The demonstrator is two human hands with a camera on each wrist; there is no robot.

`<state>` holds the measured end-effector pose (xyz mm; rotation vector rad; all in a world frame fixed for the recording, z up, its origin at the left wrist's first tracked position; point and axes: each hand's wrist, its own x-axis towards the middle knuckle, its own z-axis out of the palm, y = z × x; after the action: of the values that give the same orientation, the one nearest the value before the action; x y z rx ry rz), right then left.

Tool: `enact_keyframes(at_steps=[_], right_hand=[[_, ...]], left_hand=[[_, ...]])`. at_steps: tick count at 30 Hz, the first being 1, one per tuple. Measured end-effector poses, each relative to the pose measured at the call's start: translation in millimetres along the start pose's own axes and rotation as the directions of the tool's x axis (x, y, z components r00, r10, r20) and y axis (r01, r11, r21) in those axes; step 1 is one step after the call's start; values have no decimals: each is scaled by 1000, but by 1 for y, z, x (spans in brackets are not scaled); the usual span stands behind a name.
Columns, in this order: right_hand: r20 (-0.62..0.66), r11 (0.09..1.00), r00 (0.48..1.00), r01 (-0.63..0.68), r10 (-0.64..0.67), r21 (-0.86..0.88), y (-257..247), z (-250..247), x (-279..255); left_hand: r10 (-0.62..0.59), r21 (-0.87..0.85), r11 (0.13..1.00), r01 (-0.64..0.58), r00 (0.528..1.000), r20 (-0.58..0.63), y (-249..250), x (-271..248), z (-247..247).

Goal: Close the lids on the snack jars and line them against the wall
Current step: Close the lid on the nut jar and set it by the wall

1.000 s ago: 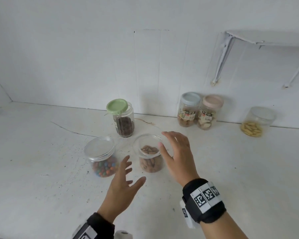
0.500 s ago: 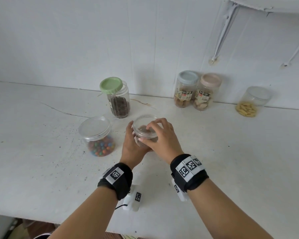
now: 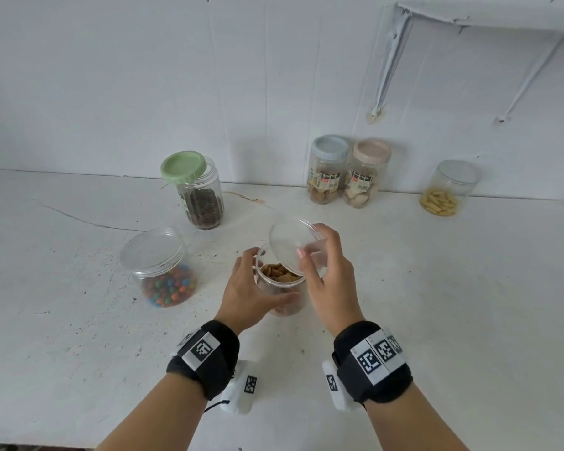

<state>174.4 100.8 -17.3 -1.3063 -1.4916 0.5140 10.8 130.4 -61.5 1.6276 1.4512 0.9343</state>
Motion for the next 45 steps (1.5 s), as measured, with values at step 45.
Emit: enact_keyframes(at_steps=[45], right_hand=[[475,676,810,138,343,-724,-46,-39,3]], left_hand=[[5,-229,970,78,940,342,18,-48,7]])
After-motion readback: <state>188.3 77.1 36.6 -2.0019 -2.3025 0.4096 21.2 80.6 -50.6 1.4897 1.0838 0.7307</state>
